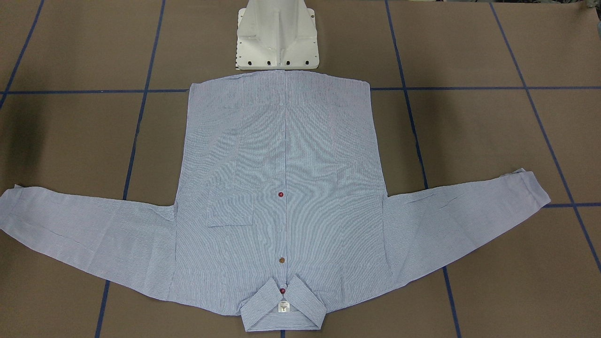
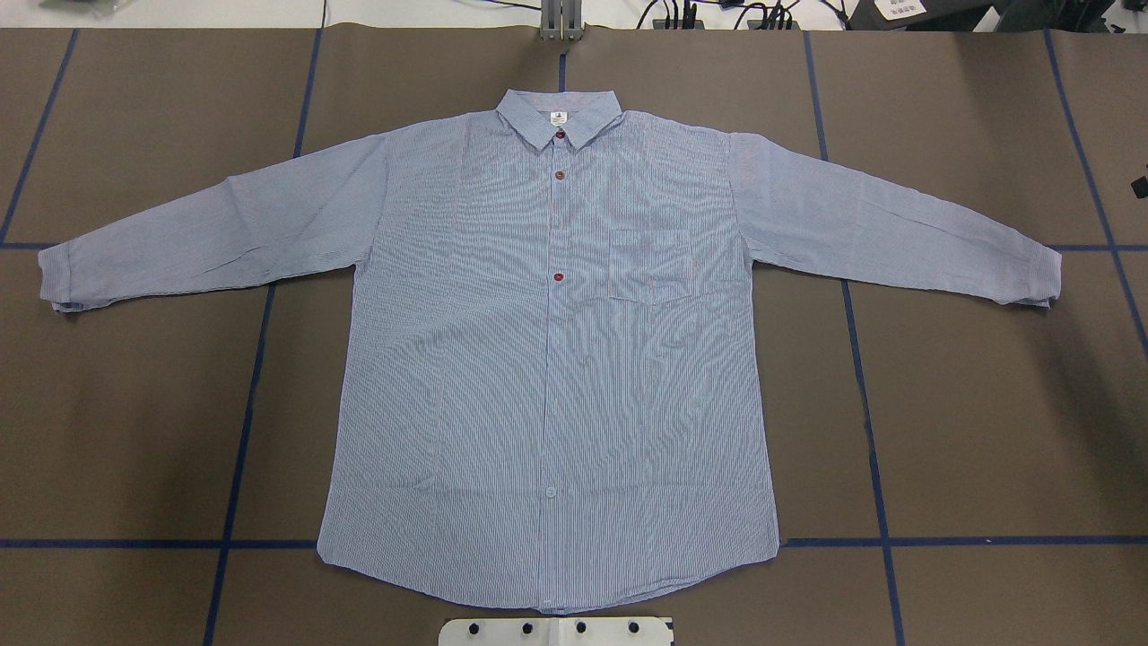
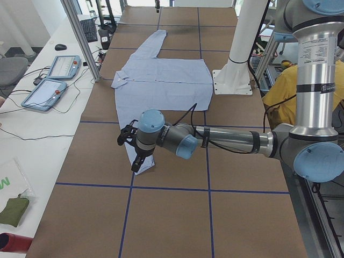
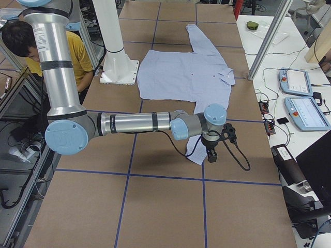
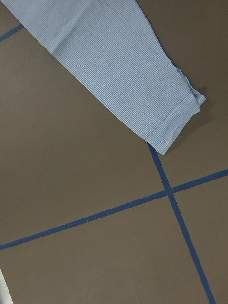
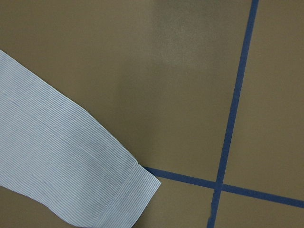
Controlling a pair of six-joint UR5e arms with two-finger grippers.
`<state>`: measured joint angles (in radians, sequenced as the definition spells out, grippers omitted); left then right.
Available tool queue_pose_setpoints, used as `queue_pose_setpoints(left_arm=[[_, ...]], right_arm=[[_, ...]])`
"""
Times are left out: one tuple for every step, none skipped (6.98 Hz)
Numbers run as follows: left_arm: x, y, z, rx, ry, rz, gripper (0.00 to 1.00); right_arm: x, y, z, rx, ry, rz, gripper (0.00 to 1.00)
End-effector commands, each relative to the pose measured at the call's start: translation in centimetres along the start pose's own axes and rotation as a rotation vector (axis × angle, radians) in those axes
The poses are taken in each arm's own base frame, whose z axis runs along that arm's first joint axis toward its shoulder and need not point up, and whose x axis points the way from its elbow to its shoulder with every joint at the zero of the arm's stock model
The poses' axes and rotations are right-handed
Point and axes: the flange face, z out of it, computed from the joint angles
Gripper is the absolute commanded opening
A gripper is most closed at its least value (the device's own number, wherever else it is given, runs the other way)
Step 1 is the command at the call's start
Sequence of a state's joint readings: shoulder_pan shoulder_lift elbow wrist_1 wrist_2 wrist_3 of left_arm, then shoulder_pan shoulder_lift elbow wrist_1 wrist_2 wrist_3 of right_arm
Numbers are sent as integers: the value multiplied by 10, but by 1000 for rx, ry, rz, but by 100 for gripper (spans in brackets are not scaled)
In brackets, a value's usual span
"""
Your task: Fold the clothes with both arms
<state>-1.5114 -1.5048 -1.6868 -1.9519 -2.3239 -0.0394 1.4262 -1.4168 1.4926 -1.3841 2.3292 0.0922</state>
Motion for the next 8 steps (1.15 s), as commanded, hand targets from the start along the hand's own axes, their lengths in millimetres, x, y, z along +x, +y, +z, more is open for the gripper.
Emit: queue_pose_setpoints(left_arm=[[0, -6, -9, 19, 8, -5, 100], [-1, 1, -8, 18, 17, -7, 100], [-1, 3, -8, 20, 14, -5, 100], [-2, 5, -8, 19, 11, -7, 100], [-2, 6, -7, 16, 18, -8, 100], [-2, 11, -7, 13, 18, -11, 100], [-2, 11, -8, 14, 18, -10, 100], [-2, 11, -7, 14, 18, -10, 100]], right_arm=[[-1, 5, -4, -15, 10, 20, 100], [4, 12, 0, -22, 20, 26, 100], [12, 23, 9, -40, 2, 45, 100], [12, 42, 10, -28, -13, 32, 100], [11, 43, 11, -15, -15, 53, 100], [3, 43, 24, -39, -21, 55, 100], [-6, 44, 34, -58, -27, 43, 100], [-22, 42, 47, -82, -37, 15, 100]])
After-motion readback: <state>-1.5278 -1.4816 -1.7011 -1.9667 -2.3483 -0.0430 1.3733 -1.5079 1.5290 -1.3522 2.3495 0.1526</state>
